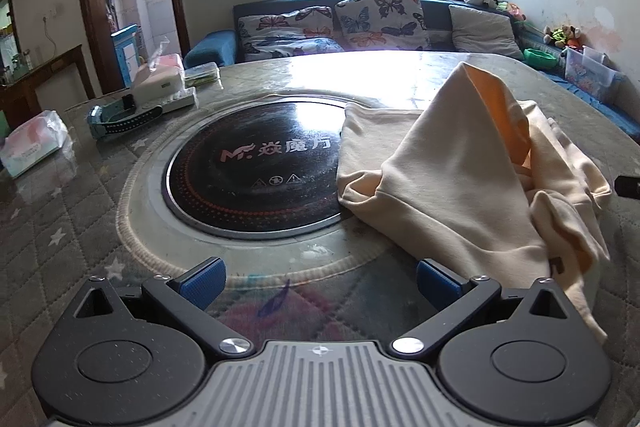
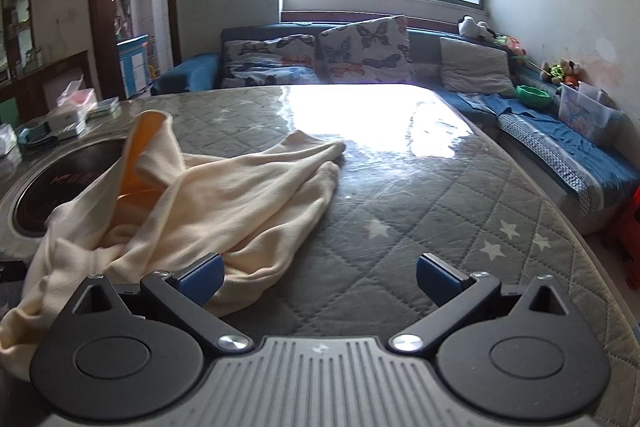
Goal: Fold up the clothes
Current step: 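Move both tools toward the crumpled cream sweatshirt on the table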
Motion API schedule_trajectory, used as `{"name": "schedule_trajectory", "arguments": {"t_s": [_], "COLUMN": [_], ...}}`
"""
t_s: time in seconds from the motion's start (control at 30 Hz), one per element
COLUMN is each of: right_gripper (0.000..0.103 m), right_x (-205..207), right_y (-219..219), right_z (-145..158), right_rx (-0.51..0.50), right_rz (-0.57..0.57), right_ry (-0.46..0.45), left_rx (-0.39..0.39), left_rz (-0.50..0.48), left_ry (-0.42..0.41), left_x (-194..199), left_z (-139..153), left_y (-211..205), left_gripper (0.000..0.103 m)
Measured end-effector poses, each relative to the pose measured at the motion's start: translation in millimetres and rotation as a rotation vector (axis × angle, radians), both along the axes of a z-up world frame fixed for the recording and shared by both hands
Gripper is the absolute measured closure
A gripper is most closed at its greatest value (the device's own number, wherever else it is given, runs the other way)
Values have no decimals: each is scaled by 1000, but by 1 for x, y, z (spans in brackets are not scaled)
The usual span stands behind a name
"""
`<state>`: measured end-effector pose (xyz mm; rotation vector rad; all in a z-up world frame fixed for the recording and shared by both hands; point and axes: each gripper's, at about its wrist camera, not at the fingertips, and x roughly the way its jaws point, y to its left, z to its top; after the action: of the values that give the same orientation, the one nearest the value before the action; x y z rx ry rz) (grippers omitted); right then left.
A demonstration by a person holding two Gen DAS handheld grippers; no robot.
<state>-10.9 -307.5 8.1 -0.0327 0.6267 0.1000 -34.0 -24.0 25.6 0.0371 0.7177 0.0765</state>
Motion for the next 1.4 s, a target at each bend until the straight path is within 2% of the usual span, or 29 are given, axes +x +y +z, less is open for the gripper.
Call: {"name": "schedule_trajectory", "arguments": {"t_s": [0.3, 0.63, 1.4], "right_gripper": [0, 0, 0], "right_x": [-26, -46, -68], "right_y": [25, 36, 48], "right_z": [9, 13, 8], "right_rx": [-44, -23, -5], "right_rz": [123, 200, 242], "right_ry": [14, 52, 67], "left_rx": [-20, -15, 11], "left_rz": [31, 65, 54], "left_ry": [43, 98, 134], "left_x": [-12, -24, -39], "left_z": [7, 9, 12], "left_y": [-6, -12, -29], "left_gripper": [0, 0, 0]}}
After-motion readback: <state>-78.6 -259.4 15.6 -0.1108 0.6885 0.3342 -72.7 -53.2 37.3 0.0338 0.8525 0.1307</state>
